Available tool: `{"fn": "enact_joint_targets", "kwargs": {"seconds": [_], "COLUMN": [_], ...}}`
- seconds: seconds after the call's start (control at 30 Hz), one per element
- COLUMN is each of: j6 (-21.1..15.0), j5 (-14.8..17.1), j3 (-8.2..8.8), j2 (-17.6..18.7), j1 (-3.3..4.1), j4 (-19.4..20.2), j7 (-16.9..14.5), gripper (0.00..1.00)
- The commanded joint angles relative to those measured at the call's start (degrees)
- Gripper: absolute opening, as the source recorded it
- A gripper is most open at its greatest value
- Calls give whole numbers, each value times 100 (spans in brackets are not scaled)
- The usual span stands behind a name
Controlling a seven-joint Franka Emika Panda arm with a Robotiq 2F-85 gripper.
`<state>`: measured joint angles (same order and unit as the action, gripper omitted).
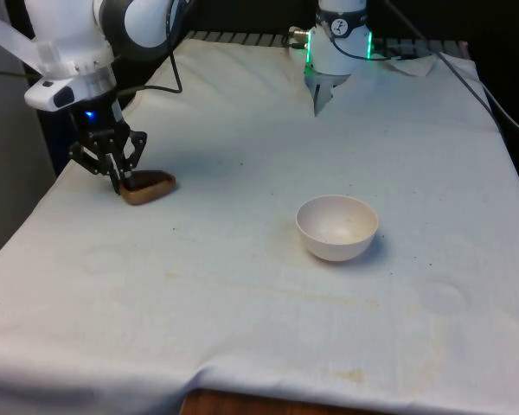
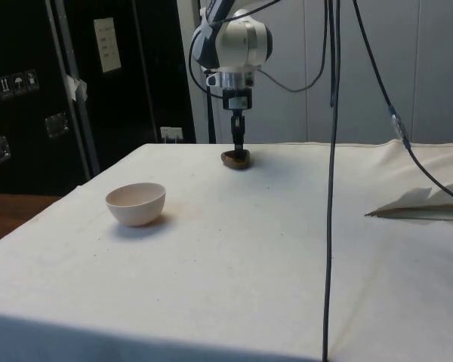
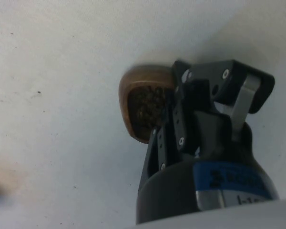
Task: Pour the coffee beans from the cup into the bowl.
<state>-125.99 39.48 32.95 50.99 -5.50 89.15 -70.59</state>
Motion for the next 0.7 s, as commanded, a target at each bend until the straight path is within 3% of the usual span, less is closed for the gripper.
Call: {"fn": "enact_joint_targets", "kwargs": {"seconds": [0.0, 0.17, 0.33, 0.37, 0.43, 0.57, 0.6, 0.67], "j6": [6, -11, -40, 6, -52, -69, 0, -80], "j5": [0, 6, 29, 11, 29, 23, 11, 17], "j3": [0, 0, 11, 0, 17, 17, -6, 17], "j2": [6, -6, -86, -17, -149, -241, -206, -309], "j1": [0, 6, 92, 52, 126, 189, 143, 235], "j4": [-6, 17, 80, 11, 120, 195, 143, 246], "j7": [0, -6, 109, 92, 160, 229, 201, 286], "gripper": [0, 0, 0, 0, 0, 0, 0, 0]}}
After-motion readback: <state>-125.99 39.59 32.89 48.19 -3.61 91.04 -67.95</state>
